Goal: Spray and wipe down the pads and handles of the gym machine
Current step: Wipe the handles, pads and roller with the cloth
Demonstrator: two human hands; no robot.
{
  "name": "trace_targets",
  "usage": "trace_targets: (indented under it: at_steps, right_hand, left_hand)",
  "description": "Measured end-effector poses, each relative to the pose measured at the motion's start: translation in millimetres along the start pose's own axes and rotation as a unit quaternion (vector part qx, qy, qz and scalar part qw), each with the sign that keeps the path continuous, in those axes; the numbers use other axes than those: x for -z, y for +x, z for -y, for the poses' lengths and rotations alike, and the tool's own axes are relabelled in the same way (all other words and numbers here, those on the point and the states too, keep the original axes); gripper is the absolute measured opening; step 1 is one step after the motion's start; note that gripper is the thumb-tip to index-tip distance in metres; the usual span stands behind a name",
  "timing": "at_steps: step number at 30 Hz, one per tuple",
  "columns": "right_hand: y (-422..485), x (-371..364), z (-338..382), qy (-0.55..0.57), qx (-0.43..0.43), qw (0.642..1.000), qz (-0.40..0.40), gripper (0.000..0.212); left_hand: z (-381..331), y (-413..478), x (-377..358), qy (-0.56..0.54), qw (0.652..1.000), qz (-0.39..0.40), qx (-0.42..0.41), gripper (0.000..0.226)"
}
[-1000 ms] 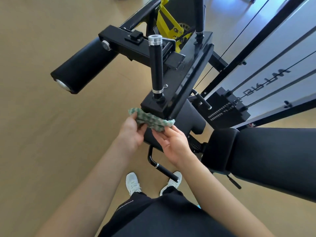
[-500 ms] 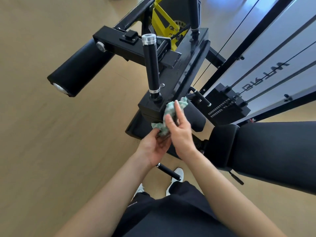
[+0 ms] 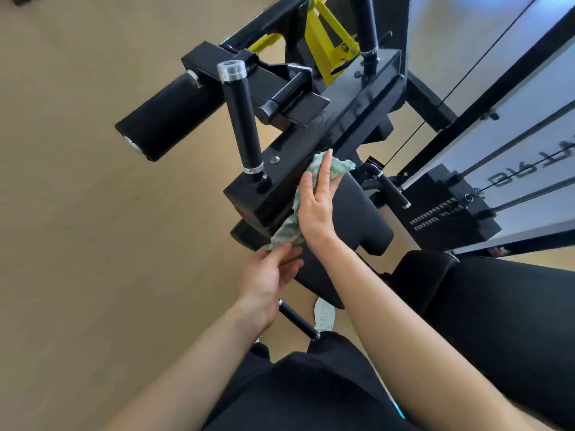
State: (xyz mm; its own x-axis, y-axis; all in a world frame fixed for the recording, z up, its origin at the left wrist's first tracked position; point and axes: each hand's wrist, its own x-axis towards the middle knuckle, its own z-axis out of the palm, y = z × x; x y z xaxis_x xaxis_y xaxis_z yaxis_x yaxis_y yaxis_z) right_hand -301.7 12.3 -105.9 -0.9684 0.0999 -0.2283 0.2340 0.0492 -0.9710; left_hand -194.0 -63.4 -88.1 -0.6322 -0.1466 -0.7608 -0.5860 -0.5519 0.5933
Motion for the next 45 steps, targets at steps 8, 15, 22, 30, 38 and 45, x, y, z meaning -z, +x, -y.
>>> trace_targets:
  at_steps: [8,15,22,30,38,45]
  right_hand:
    - [70,47,6,0.005,0.002,0.998,0.056,0.069]
    - [124,82,26,0.034,-0.026,0.997,0.068,0.072]
    - [209,111,49,0.043,-0.095,0.994,-0.017,0.076]
    - [281,148,62,0.174,-0.199,0.964,-0.039,0.046]
    - [234,121,37,0.309,-0.211,0.927,-0.026,0.077]
    - [136,72,18,0.335,-0.212,0.918,0.028,0.049]
  left_hand:
    - [-1,1,-52,0.388,0.762,-0.107,-0.507,0.021]
    - [15,48,-84,0.655,0.519,-0.231,-0.499,0.063]
    - [20,65,-100,0.657,0.466,-0.319,-0.500,0.067]
    - [20,76,-103,0.643,0.446,-0.352,-0.513,0.067]
    - [18,80,-106,0.634,0.442,-0.360,-0.522,0.069]
    - [16,76,-106,0.635,0.463,-0.342,-0.515,0.072]
